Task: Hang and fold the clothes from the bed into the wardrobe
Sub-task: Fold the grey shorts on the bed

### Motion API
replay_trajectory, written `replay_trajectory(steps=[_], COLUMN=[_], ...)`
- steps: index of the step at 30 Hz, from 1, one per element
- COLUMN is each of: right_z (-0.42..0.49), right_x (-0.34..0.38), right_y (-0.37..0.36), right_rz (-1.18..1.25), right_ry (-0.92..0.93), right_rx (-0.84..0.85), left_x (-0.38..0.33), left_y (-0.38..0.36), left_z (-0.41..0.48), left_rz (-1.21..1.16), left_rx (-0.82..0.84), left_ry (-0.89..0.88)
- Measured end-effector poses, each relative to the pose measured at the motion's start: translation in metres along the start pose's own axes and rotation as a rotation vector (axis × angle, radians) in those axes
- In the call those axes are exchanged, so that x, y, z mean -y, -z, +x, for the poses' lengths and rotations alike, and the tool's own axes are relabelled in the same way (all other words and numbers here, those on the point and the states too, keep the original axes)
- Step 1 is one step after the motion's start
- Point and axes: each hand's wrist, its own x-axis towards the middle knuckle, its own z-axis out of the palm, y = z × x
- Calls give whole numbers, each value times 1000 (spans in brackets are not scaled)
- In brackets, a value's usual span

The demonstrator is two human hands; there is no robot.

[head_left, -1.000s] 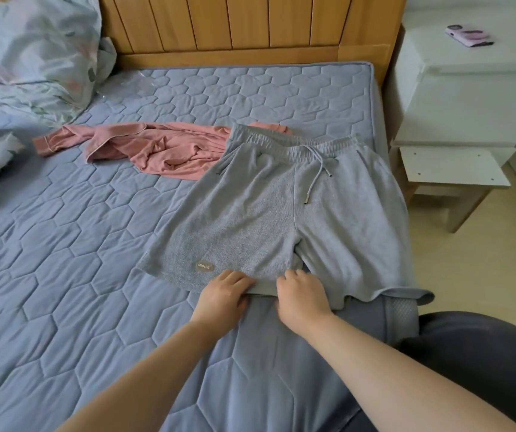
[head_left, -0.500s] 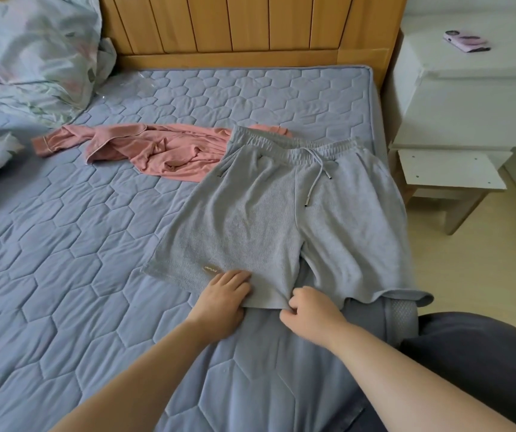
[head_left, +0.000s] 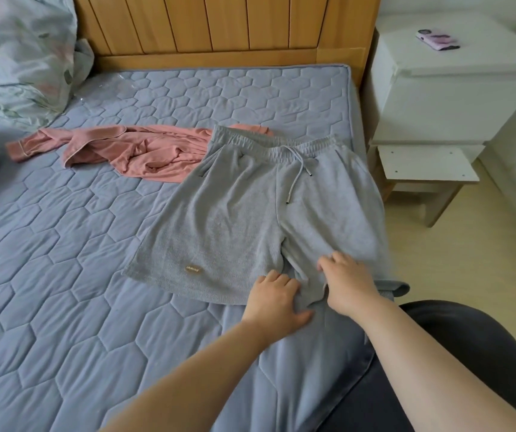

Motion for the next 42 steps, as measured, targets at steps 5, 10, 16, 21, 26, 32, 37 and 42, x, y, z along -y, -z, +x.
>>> replay_trajectory(steps=[5,10,16,21,26,32,37,42], right_z=[-2,-6,-6,-6,-7,-11,-12,-12], right_x=[-11,-11,-40,-61,-89,-109,-106,-102], right_y=[9,18,21,28,25,17,27,38], right_rz=[52,319,190,383,492,757,1024,1238], right_ry=[-170,-72,-274,-504,-946,-1174,-1150,-1106], right_rx=[-11,-359,-384,-677,-454,-395,-878,-1118], left_x=[-36,-33,-13,-8,-8,-11,-15,-25], left_y=[-18,-4,8,7,9,23,35,45], left_z=[22,24,4,-3,1,17,21,14], left_rz=[-31,-389,-658,-732,-230,180,-465,-1038], left_rx=[37,-138,-264,-335,-7,265,-159,-153], left_ry=[180,404,542,540,307,166,494,691])
